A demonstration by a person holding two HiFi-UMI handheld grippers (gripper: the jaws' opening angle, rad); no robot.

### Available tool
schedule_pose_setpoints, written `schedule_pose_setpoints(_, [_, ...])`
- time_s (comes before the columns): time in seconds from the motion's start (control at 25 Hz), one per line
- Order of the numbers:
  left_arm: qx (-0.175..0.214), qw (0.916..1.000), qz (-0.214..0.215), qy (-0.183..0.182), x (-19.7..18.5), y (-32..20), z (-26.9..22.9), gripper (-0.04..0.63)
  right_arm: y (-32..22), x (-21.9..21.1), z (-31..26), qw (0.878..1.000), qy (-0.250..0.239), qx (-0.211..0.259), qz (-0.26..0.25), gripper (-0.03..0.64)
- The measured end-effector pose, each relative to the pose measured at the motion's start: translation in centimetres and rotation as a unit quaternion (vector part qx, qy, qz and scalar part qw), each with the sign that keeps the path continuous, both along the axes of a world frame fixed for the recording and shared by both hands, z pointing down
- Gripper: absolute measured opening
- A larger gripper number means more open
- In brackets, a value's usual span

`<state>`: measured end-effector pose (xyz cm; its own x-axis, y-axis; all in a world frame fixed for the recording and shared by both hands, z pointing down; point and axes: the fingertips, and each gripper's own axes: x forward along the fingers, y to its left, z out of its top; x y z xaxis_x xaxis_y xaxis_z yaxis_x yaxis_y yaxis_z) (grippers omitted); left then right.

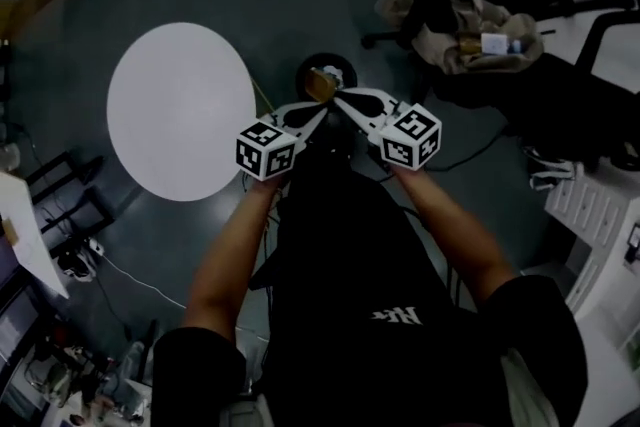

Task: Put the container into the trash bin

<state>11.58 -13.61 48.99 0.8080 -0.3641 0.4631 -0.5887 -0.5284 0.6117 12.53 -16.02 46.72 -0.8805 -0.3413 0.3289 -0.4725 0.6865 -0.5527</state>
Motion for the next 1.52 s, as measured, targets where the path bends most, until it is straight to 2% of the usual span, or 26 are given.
schedule_pose_setpoints(0.2, [0.088, 0.9947, -0.034, 0.041, -2.2, -0.8, -11.3, 0.003, 1.2, 0.0, -11.6, 0.996, -0.05, 0.075, -0.029, 0.046])
schedule_pose_setpoints(0.36, [0.149, 0.9866, -0.041, 0.051, -3.4, -0.8, -17.6, 0.003, 2.0, 0.1, -18.8, 0.986, -0.071, 0.139, -0.061, 0.044])
schedule_pose_setpoints(0.52, [0.199, 0.9783, -0.034, 0.046, -4.7, -0.5, -22.3, 0.003, 2.5, 0.0, -23.8, 0.976, -0.086, 0.187, -0.077, 0.044])
schedule_pose_setpoints(0.84, [0.294, 0.9521, -0.029, 0.078, -6.0, 1.6, -31.5, 0.003, 4.4, 1.2, -30.5, 0.957, -0.111, 0.253, -0.088, 0.044])
schedule_pose_setpoints(1.08, [0.324, 0.9416, -0.017, 0.089, -6.2, 3.0, -33.9, 0.003, 5.2, 1.4, -31.8, 0.95, -0.121, 0.272, -0.09, 0.043])
schedule_pose_setpoints(1.28, [0.321, 0.9426, 0.007, 0.09, -5.6, 3.8, -33.7, 0.003, 6.2, 0.9, -31.8, 0.946, -0.142, 0.274, -0.099, 0.04])
schedule_pose_setpoints(1.52, [0.312, 0.9449, 0.016, 0.098, -5.3, 3.8, -33.3, 0.003, 7.3, 0.3, -31.4, 0.945, -0.135, 0.274, -0.116, 0.04])
